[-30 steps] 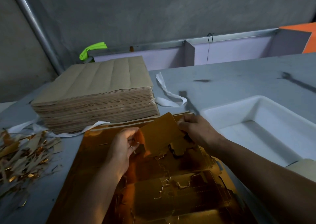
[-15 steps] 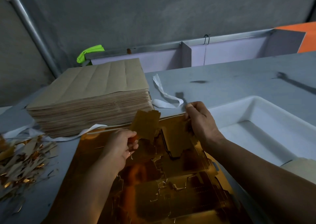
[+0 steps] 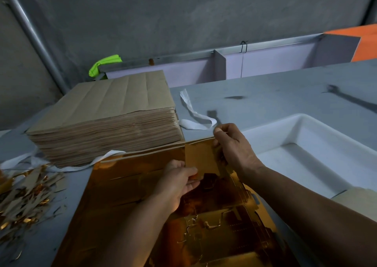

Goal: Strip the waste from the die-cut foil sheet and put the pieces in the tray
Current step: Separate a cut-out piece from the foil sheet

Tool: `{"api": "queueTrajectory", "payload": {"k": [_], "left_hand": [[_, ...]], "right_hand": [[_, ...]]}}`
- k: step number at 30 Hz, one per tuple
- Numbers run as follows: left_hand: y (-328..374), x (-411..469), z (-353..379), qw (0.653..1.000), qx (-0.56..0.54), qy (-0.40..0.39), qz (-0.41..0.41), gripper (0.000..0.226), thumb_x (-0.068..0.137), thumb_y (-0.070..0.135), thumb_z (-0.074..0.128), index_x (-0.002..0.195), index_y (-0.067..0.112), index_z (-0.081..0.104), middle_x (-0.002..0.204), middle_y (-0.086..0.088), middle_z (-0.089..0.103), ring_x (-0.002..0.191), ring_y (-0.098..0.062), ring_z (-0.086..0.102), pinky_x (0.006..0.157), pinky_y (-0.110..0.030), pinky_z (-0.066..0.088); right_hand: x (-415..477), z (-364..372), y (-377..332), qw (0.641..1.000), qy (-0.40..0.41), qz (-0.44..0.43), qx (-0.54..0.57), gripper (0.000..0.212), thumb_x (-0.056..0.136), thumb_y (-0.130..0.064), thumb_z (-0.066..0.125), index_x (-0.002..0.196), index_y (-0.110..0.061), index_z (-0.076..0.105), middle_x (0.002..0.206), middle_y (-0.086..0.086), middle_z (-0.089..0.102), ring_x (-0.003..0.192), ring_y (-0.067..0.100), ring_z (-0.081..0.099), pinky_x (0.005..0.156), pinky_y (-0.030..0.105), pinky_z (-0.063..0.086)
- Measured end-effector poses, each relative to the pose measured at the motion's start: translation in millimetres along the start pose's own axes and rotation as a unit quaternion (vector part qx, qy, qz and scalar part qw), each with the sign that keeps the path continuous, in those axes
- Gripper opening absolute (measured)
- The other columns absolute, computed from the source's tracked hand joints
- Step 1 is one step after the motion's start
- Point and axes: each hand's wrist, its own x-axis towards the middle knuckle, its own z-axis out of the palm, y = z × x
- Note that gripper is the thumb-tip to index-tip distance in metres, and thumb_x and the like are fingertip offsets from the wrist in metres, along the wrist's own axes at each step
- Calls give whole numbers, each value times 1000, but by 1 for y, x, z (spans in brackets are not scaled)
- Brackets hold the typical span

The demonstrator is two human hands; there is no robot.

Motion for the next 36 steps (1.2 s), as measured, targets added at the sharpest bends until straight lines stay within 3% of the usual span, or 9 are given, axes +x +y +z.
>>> {"api": "queueTrajectory", "payload": {"k": [5,9,12,14,17,21,28,36], "left_hand": [[-1,-3,-1,997,68,-35,12,24,96,13,60,120,11,59,109,-9,71,102,-21,69,94,-35,54],[5,0,-19,992,119,15,45,12,97,16,57,106,18,65,104,-4,70,97,-18,67,85,-32,55],[9,13,-41,965,222,89,112,15,94,12,59,96,27,61,103,2,64,94,-11,61,73,-23,48],[9,25,-56,941,280,137,130,22,92,10,63,102,29,59,110,3,62,96,-9,58,70,-20,41],[3,42,-71,896,387,174,135,43,87,15,70,126,27,55,134,1,52,119,-17,50,75,-20,38],[-3,52,-69,851,480,158,143,66,82,37,75,139,33,43,146,4,38,134,-21,37,99,-35,40],[-4,67,-38,830,522,105,166,80,79,55,71,146,30,36,149,3,35,138,-22,31,107,-39,35],[-2,83,-27,831,523,129,140,65,82,51,70,137,24,49,130,2,45,121,-21,44,86,-30,39]], "right_hand": [[1,3,4,994,-83,43,-60,30,101,-43,45,121,-21,49,106,4,62,85,21,64,54,26,48],[-1,5,9,968,-168,95,-160,35,101,-46,46,128,-23,47,118,6,55,97,25,62,61,28,56],[-3,6,10,941,-213,80,-252,39,101,-46,43,132,-23,45,124,6,54,100,25,63,85,38,58],[-4,6,9,935,-217,65,-273,41,101,-46,43,134,-21,45,125,7,56,101,25,63,92,44,56],[-4,6,11,936,-217,66,-270,42,101,-46,45,134,-22,45,127,8,58,110,27,59,98,48,51],[-4,6,13,931,-224,61,-280,42,100,-46,46,135,-22,45,129,7,58,111,26,59,98,46,52],[-3,6,17,924,-224,54,-305,44,99,-47,49,135,-23,43,129,6,58,111,26,60,94,42,54],[-1,5,16,922,-228,51,-310,42,99,-47,50,134,-25,44,130,3,59,112,25,60,96,43,52]]}}
